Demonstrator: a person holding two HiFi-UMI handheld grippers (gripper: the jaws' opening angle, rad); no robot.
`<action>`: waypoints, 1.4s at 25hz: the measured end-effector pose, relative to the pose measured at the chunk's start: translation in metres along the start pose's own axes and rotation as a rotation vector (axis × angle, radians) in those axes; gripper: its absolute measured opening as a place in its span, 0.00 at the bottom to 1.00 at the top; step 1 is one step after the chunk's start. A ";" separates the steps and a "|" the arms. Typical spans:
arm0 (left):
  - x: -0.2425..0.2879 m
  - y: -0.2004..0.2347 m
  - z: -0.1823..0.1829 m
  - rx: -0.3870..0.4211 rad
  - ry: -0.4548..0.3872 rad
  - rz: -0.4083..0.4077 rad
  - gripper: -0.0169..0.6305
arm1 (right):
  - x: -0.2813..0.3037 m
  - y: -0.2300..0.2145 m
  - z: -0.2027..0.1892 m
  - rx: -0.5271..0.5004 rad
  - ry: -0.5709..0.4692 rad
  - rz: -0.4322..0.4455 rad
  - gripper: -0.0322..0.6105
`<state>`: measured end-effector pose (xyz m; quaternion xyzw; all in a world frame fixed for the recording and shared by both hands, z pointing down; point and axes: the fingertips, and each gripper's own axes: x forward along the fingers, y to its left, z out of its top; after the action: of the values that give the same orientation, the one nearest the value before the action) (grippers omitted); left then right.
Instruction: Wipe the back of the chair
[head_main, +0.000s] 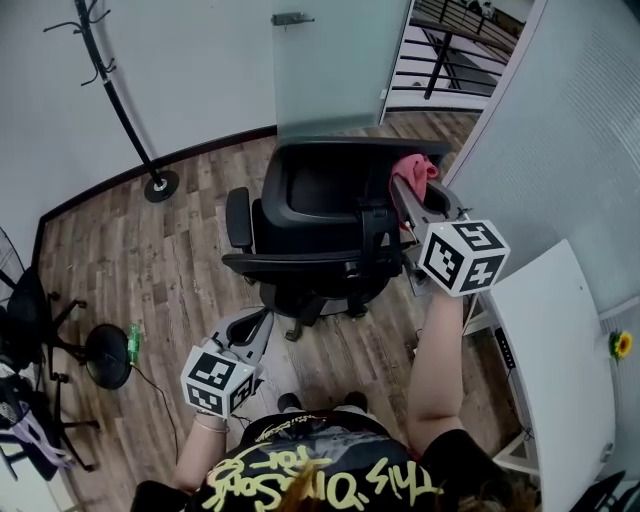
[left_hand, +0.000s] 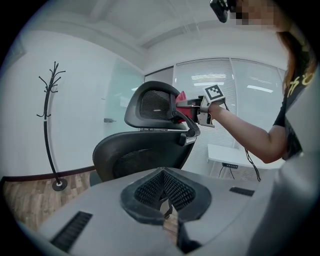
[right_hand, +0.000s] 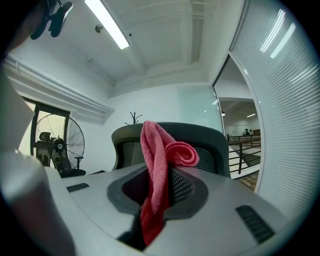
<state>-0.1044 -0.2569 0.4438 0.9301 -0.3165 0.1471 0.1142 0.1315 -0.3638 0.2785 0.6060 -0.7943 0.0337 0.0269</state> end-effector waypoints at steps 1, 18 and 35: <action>0.000 0.001 0.000 0.001 -0.001 -0.004 0.01 | -0.001 0.003 0.002 -0.010 0.000 -0.001 0.15; -0.005 0.009 0.000 0.014 -0.003 -0.060 0.02 | -0.018 0.048 0.022 -0.082 -0.025 -0.018 0.15; -0.026 0.024 -0.003 0.006 -0.007 -0.039 0.01 | 0.021 0.082 0.022 -0.096 0.002 -0.125 0.15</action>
<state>-0.1401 -0.2602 0.4406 0.9371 -0.2981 0.1424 0.1129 0.0472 -0.3642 0.2563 0.6525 -0.7555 -0.0056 0.0590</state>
